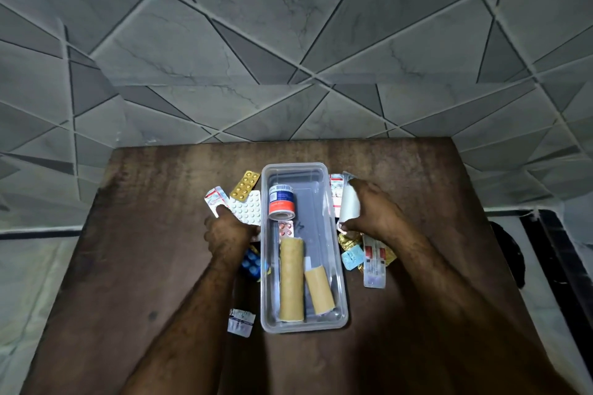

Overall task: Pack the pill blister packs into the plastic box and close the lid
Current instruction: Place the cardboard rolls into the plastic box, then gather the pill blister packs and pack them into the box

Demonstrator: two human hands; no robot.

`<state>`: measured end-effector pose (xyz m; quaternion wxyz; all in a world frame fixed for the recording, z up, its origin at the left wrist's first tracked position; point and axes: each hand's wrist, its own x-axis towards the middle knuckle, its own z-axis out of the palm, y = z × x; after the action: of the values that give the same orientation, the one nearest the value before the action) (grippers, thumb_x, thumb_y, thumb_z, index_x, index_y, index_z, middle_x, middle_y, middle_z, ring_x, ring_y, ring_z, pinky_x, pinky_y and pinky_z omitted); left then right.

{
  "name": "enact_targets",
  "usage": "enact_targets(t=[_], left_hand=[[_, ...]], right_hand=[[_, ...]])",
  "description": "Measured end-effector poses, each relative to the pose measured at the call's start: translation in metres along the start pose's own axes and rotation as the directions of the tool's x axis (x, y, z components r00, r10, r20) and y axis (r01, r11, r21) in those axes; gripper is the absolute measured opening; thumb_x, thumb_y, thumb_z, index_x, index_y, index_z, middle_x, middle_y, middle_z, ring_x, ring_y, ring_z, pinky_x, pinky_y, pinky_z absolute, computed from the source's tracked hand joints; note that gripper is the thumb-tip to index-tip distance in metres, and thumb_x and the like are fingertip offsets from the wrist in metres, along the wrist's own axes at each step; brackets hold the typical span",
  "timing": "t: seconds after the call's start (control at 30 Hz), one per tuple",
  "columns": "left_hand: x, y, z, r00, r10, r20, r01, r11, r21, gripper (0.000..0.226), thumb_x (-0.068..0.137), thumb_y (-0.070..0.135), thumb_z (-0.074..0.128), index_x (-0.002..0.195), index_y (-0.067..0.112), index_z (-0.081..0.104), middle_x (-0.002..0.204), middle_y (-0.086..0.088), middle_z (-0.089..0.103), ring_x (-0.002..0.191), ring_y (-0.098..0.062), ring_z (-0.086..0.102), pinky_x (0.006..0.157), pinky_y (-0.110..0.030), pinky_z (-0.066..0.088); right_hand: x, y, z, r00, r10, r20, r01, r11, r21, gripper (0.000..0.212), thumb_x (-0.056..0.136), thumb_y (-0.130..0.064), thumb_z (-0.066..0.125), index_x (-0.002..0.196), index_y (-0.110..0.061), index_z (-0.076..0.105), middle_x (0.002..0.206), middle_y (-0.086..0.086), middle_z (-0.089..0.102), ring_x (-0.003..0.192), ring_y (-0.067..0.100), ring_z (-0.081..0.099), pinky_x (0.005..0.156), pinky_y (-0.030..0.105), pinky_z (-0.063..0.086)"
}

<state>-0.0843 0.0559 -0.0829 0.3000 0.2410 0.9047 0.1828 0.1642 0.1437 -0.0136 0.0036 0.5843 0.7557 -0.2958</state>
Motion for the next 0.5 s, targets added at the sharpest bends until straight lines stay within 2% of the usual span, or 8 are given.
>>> enact_targets(t=[0.17,0.27,0.33,0.43,0.5], left_hand=[[0.010,-0.010,-0.003,1.000,0.000,0.028,0.003,0.994,-0.112,0.066,0.060,0.024,0.086,0.117,0.013,0.056,0.117,-0.015,0.068,0.106,-0.036,0.065,0.084,-0.038,0.051],[0.010,-0.015,-0.011,0.998,0.020,0.058,-0.006,0.973,-0.232,0.032,0.066,0.019,0.079,0.095,0.012,0.066,0.104,-0.013,0.074,0.088,-0.030,0.070,0.079,-0.036,0.056],[0.005,-0.013,-0.023,0.998,0.029,0.057,-0.010,0.949,-0.316,0.014,0.070,0.014,0.077,0.075,0.014,0.064,0.090,-0.013,0.074,0.075,-0.027,0.069,0.071,-0.035,0.056],[-0.006,-0.003,-0.043,0.992,0.123,-0.036,-0.128,0.946,-0.299,0.016,0.072,0.014,0.076,0.070,0.017,0.061,0.080,-0.009,0.072,0.081,-0.030,0.069,0.074,-0.039,0.053],[-0.019,0.008,-0.055,0.969,0.211,-0.127,-0.238,0.935,-0.263,0.016,0.075,0.014,0.074,0.074,0.022,0.060,0.076,-0.001,0.067,0.078,-0.026,0.066,0.070,-0.033,0.049]], right_hand=[[-0.006,-0.004,-0.004,1.000,0.000,-0.002,0.000,1.000,0.020,0.096,0.062,-0.024,0.087,0.144,-0.019,0.038,0.143,0.007,0.046,0.126,0.024,0.047,0.098,0.031,0.040],[-0.011,-0.011,-0.008,0.999,-0.037,-0.031,0.039,0.998,0.057,0.091,0.066,-0.020,0.085,0.144,-0.019,0.039,0.143,0.007,0.047,0.127,0.024,0.047,0.099,0.030,0.040],[-0.013,-0.016,-0.012,0.995,-0.073,-0.074,0.080,0.993,0.091,0.087,0.066,-0.018,0.084,0.141,-0.019,0.041,0.141,0.008,0.049,0.123,0.024,0.051,0.098,0.032,0.042],[-0.011,-0.023,-0.015,0.989,-0.102,-0.104,0.112,0.989,0.096,0.091,0.064,-0.021,0.086,0.142,-0.021,0.039,0.143,0.006,0.046,0.122,0.024,0.051,0.100,0.037,0.047],[-0.006,-0.029,-0.013,0.984,-0.145,-0.102,0.153,0.986,0.067,0.093,0.065,-0.024,0.086,0.143,-0.021,0.037,0.146,0.004,0.040,0.126,0.023,0.047,0.102,0.035,0.044]])
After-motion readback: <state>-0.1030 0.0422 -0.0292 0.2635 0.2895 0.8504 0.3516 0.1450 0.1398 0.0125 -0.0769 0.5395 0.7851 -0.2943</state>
